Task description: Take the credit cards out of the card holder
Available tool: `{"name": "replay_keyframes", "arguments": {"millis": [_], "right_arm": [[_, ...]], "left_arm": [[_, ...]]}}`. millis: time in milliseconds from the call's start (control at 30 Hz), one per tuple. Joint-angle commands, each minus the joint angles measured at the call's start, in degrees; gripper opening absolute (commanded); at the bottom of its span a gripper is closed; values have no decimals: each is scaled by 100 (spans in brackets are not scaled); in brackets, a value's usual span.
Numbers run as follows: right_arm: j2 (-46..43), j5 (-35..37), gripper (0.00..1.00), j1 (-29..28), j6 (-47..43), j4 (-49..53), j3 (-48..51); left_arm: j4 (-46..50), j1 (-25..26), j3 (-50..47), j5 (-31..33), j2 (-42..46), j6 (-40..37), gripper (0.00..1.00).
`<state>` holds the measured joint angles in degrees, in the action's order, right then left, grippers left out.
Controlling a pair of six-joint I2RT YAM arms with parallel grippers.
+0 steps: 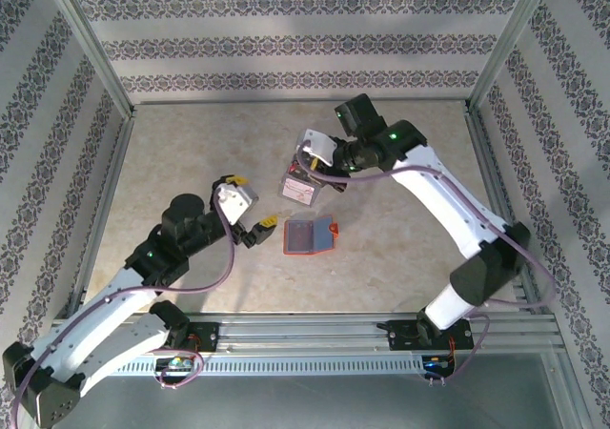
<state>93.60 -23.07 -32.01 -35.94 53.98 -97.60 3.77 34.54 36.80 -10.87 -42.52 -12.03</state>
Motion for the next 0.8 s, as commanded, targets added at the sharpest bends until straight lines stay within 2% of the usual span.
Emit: {"name": "replay_keyframes", "arguments": {"millis": [0, 267, 600, 767], "right_arm": [[610, 398, 0, 145, 116, 418, -598], [2199, 418, 0, 386, 167, 1001, -2214], [3556, 694, 0, 514, -65, 1426, -3689], [3949, 919, 0, 529, -221, 1517, -4048]], "left_arm": [[-108, 61, -330, 611, 450, 757, 100], [172, 52, -955, 785, 1097, 1502, 100], [259, 56, -1026, 869, 949, 1550, 100], [227, 52, -1025, 819, 873, 1550, 100]]}}
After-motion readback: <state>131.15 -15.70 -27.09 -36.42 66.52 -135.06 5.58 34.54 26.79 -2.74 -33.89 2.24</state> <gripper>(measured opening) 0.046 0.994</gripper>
